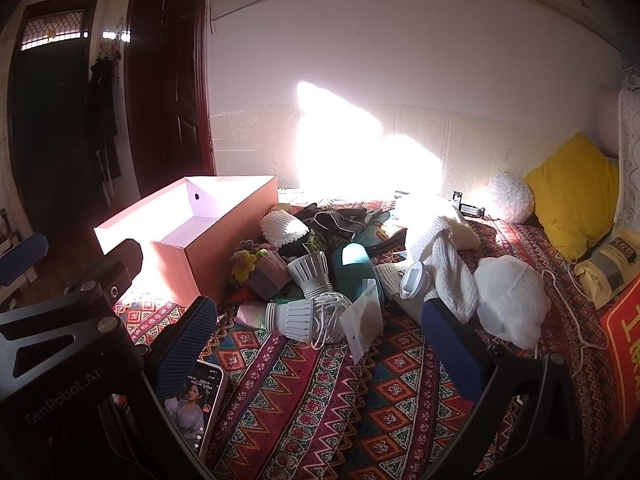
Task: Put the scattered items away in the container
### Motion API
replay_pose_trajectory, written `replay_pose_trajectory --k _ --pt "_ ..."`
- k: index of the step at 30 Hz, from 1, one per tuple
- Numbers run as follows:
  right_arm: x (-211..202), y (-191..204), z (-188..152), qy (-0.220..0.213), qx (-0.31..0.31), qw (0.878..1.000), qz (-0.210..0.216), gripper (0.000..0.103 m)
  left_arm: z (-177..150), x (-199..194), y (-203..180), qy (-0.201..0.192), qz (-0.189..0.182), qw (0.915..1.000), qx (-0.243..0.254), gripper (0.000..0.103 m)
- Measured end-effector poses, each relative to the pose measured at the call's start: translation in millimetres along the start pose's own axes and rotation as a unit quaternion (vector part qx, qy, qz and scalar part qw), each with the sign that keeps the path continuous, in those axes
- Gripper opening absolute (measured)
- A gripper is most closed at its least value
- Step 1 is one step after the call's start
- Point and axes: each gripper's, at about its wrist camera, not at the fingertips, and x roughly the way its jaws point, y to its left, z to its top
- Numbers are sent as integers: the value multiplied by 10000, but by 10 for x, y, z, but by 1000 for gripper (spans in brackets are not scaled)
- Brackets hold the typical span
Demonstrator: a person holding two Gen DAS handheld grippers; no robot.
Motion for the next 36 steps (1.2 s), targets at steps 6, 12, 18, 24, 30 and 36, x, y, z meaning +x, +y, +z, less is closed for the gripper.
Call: replay_pose_trajectory --k 6,12,18,24,30,36 --pt "-66 -51 -7 -30 18 10000 -31 102 10 -40 -27 -38 3 10000 11 103" --pt "-119 -108 -8 -52 61 9999 -71 102 10 -99 -77 -81 -29 10000 30 103" --pt "-169 -158 -10 -80 80 9999 -125 102 17 -153 -150 -129 -93 9999 58 103" --pt "-216 -215 -13 -117 115 9998 -152 102 23 -198 -204 -171 -133 9997 73 103" --pt "-257 -288 -30 -135 153 9996 -204 102 21 -220 -268 -171 -169 9997 84 103" --pt "-313 -371 -44 -160 196 9994 -245 102 22 -270 -338 -244 -141 9995 106 103"
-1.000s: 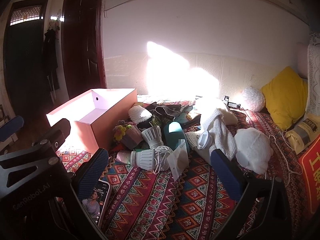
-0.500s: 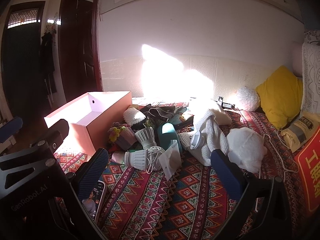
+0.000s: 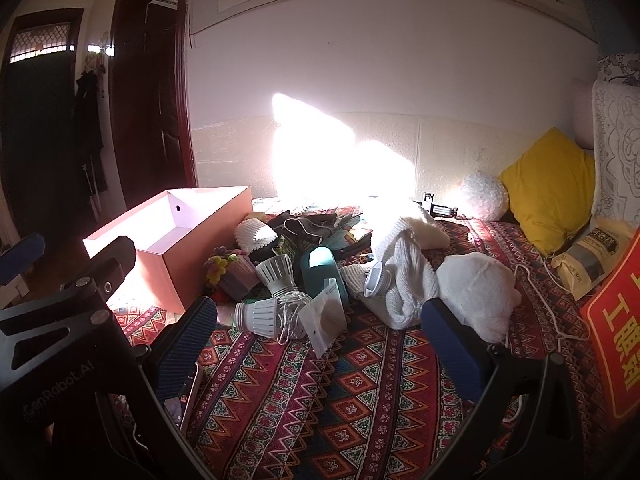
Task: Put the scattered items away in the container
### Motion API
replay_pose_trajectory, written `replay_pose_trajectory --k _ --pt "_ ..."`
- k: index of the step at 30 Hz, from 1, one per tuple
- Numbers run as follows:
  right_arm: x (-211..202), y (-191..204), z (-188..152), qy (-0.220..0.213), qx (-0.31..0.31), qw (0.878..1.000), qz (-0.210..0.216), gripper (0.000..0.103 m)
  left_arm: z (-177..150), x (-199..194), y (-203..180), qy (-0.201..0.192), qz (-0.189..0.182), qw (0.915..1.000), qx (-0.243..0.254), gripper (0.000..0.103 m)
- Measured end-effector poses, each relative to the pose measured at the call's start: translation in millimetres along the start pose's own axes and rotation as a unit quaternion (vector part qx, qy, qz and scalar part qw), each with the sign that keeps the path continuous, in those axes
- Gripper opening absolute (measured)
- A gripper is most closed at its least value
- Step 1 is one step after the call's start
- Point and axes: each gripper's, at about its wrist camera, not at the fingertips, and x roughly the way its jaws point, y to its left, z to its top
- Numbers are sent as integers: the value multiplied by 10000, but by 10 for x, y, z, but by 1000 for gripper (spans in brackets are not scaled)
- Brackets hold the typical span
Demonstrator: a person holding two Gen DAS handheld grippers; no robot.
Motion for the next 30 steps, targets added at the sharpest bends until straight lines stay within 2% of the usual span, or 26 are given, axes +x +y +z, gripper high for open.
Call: replay_pose_trajectory --k 18,24,26,30 --pt "-83 -272 -57 -40 277 9995 -132 102 11 -53 -268 -54 -100 9999 38 103" --pt "-8 -463 -113 81 520 9982 -284 102 -22 87 -481 -228 -492 9985 115 103" --pt "51 -520 -161 72 508 9978 -420 102 -77 207 -555 -135 -657 9976 175 103" --pt "345 -638 -347 372 436 9951 -805 102 -369 533 -651 175 -1091 9937 213 103"
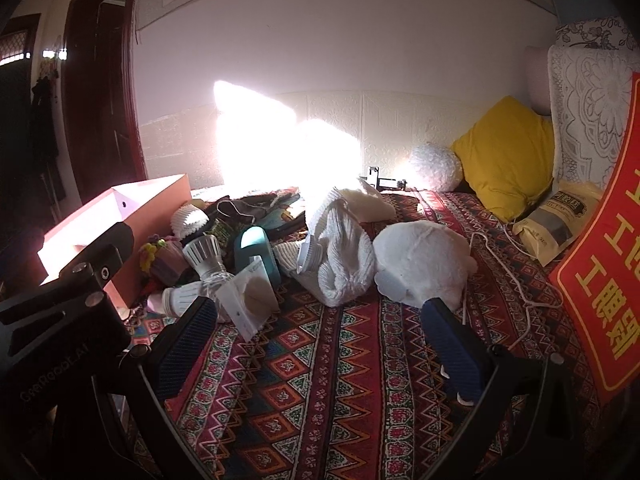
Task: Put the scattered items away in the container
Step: 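Move both tools down toward the pile of white lamp holders and twine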
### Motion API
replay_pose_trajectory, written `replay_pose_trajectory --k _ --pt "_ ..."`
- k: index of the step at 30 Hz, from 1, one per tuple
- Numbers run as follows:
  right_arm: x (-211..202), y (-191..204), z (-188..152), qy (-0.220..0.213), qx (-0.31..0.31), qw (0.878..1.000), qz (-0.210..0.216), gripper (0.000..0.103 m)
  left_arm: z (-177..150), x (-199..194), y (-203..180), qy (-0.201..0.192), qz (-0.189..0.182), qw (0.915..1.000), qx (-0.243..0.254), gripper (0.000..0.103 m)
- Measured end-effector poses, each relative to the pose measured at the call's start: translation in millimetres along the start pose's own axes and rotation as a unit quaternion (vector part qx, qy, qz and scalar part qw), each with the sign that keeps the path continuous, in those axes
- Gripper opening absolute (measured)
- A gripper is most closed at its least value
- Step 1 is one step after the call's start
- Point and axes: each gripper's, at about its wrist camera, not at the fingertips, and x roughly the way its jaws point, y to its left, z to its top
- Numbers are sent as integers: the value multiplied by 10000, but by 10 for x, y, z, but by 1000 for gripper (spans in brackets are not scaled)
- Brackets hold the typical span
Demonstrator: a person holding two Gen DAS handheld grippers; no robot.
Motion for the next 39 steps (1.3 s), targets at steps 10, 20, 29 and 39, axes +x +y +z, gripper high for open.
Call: replay_pose_trajectory --k 10,20,29,39 --pt "1214 -403 -583 1988 882 9752 -403 102 -604 966 -176 915 -580 9939 202 103" --pt "1476 -487 -679 1605 781 9720 -1529 102 -906 1665 -341 2455 -1124 9622 352 103" --pt "1408 -604 -695 1619 1043 9720 -1348 102 -981 1554 -430 2429 -957 9630 666 103" --pt "1371 -558 -644 1622 1058 9719 -1338 102 -971 1545 -422 2437 -942 9629 679 103"
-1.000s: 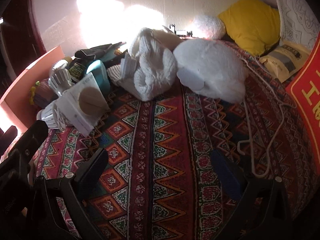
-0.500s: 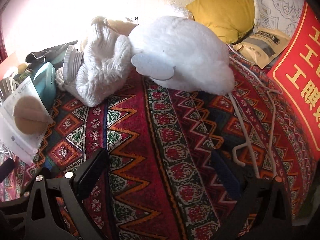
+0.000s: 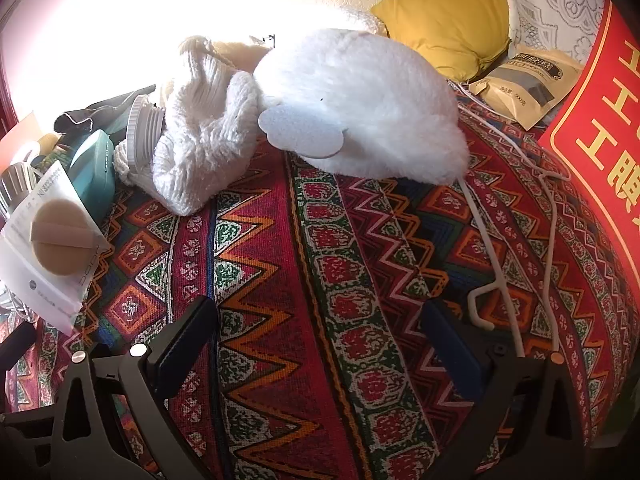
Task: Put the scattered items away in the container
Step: 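Move both tools down toward the pile of white lamp holders and twine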
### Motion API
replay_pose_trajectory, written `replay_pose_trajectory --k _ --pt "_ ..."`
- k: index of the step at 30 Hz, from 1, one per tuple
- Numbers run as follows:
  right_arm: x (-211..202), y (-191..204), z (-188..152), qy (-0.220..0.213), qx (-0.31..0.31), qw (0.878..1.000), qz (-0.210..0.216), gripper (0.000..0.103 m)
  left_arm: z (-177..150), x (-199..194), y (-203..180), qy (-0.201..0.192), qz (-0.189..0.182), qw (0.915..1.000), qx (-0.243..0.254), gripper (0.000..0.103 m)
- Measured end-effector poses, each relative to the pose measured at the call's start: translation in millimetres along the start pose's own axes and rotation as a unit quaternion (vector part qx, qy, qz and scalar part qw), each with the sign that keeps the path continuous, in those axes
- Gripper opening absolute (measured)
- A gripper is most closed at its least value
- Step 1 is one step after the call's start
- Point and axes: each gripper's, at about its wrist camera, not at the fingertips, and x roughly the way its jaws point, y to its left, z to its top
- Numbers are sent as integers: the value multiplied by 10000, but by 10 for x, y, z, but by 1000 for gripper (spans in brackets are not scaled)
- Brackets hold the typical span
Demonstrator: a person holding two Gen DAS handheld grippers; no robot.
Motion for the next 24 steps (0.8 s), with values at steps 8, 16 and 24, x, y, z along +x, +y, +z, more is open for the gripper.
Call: replay_pose_trajectory --k 8,16,24 --pt "14 20 8 -33 3 10000 -25 102 0 5 -8 -3 5 10000 -4 103" --pt "47 28 -5 -50 10 10000 -17 102 -1 12 -16 -10 16 10000 -10 103" --pt "47 30 -3 -51 11 10000 -17 102 -6 10 -13 -16 19 10000 -16 103"
